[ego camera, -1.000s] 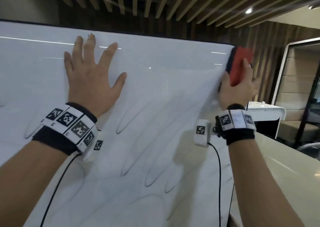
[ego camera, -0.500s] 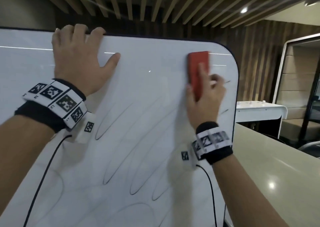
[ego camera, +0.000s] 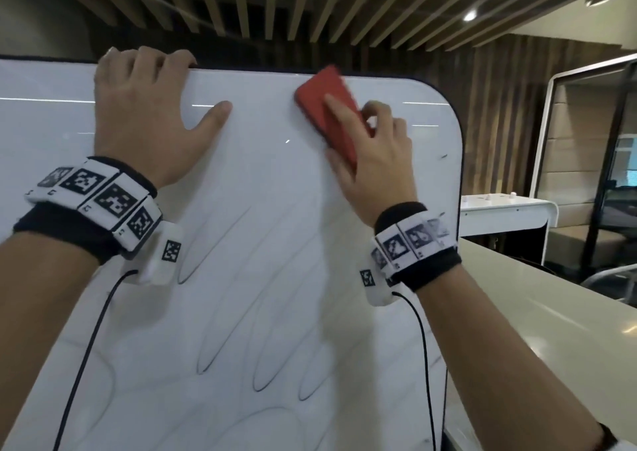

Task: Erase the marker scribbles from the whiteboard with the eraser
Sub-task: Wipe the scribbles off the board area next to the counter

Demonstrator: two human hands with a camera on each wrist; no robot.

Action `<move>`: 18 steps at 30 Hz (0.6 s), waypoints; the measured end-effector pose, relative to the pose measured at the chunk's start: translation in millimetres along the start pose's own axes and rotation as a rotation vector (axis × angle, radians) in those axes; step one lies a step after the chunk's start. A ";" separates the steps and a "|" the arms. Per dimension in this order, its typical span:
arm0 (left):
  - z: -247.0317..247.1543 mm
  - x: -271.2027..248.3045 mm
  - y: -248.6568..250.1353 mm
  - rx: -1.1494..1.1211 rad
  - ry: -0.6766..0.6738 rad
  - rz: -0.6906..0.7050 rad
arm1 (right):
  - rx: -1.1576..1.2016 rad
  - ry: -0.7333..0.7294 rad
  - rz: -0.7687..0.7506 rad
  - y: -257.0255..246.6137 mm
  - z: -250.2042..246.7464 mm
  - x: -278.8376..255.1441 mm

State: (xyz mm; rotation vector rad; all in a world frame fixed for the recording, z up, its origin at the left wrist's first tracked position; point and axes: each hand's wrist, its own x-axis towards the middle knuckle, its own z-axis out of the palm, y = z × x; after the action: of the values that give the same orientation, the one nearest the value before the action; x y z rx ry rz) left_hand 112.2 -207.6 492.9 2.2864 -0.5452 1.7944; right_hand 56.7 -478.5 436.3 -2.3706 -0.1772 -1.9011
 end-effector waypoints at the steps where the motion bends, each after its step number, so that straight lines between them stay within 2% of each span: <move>1: 0.2 0.4 -0.8 0.004 0.005 0.004 | 0.029 0.043 0.132 8.5 -3.1 5.2; 3: 0.8 -1.1 -3.4 0.008 0.021 0.011 | 0.068 0.127 0.417 12.4 -5.7 11.7; 4: 1.0 -2.1 -4.2 0.005 0.029 0.013 | 0.056 0.142 0.449 1.8 -2.7 11.3; 5: 1.0 -2.5 -4.1 0.000 0.033 0.015 | 0.052 0.136 0.380 -14.2 1.7 8.6; 8: 1.2 -2.0 -3.6 -0.011 0.020 0.010 | 0.072 -0.015 -0.101 -50.1 12.6 -14.6; 9: 1.7 -1.7 -3.4 -0.013 0.018 0.006 | 0.041 -0.064 -0.189 -46.4 11.8 -21.8; 10: 2.2 -1.6 -3.3 -0.013 0.019 0.002 | 0.017 -0.069 -0.192 -35.6 9.9 -24.5; 11: 2.9 -1.6 -3.2 -0.013 0.022 0.000 | 0.017 -0.032 -0.121 -20.0 8.3 -25.0; 14: 5.1 -2.1 -4.4 -0.013 0.036 0.002 | 0.148 0.141 0.335 25.5 -0.2 -24.1; 15: 5.7 -2.7 -5.3 -0.007 0.037 0.005 | 0.177 0.159 0.445 29.2 -0.6 -27.1; 16: 6.4 -3.2 -5.8 0.000 0.035 0.007 | 0.168 0.143 0.461 24.4 0.0 -34.1; 17: 7.2 -3.2 -6.0 0.006 0.033 0.007 | 0.148 0.107 0.385 15.1 2.2 -44.6; 18: 7.7 -3.4 -5.5 0.008 0.029 0.007 | 0.136 0.057 0.236 4.9 5.1 -57.7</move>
State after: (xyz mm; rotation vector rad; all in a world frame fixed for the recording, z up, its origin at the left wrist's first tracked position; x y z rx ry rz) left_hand 120.6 -204.8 488.1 2.2629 -0.5429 1.8330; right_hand 50.0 -484.2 378.8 -2.1410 -0.0193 -1.7847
